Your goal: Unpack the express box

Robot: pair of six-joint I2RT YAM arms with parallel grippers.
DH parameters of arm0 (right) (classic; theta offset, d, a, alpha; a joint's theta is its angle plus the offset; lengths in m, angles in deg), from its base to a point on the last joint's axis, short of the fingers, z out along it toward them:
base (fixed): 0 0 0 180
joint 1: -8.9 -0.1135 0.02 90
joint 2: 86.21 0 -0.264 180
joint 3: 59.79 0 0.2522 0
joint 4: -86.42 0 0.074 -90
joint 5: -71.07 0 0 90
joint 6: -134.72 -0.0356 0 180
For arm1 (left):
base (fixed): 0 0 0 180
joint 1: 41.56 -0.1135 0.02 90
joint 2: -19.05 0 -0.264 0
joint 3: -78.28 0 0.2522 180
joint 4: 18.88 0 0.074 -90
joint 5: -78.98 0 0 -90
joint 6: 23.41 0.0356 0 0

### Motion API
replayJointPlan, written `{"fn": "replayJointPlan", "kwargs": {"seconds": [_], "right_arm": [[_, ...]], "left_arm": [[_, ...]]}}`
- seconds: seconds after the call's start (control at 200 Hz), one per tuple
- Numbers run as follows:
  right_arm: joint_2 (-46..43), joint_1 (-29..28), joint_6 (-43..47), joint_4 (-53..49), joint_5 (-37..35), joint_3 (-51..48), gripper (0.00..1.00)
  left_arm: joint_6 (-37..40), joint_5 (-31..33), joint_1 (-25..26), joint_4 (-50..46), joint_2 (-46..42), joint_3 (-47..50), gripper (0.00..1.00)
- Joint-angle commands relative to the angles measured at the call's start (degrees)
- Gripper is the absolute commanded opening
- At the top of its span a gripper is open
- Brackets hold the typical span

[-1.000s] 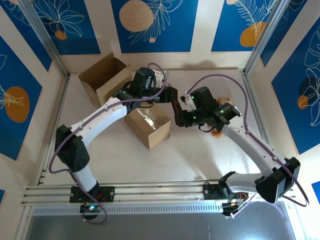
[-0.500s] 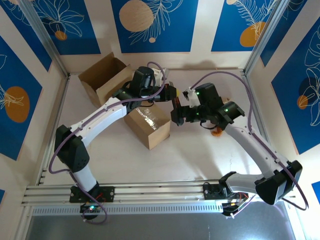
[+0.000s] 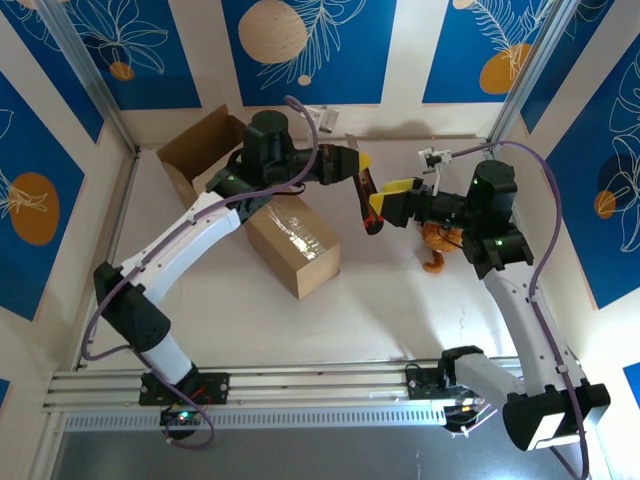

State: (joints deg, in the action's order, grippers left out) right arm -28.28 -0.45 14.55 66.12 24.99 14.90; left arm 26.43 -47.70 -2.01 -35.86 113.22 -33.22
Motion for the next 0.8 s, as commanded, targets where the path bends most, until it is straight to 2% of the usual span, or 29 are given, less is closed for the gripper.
{"fn": "replayJointPlan", "kwargs": {"seconds": [0.0,0.11,0.25,0.51,0.585,0.715,0.795], "right_arm": [[-0.63,-2.52,-2.43,8.72,2.14,-0.98,0.98],[-0.53,-4.35,-4.44,12.9,0.33,-1.79,0.91],[-0.46,-5.95,-7.93,18.61,-2.51,-2.4,0.77],[0.16,-7.53,-10.68,22.06,-6.0,-1.97,0.59],[0.42,-7.62,-10.97,22.02,-6.13,-1.48,0.5],[0.77,-7.71,-11.22,21.71,-6.22,-1.16,0.28],[0.77,-7.79,-11.31,21.58,-6.3,-1.07,0.23]], "left_arm": [[-4.13,-3.61,0.0,8.59,-1.42,-1.96,0.0],[-6.33,-4.08,0.09,11.28,-1.16,-1.39,0.0],[-7.72,-3.79,0.09,13.53,-1.34,0.15,0.0],[-8.59,-3.65,0.09,15.06,-2.15,1.73,0.0],[-8.79,-3.57,0.09,15.68,-2.51,2.52,0.0],[-8.71,-3.39,0.07,15.79,-2.9,2.94,0.0],[-8.71,-3.4,0.09,15.88,-2.96,2.98,0.0]]}}
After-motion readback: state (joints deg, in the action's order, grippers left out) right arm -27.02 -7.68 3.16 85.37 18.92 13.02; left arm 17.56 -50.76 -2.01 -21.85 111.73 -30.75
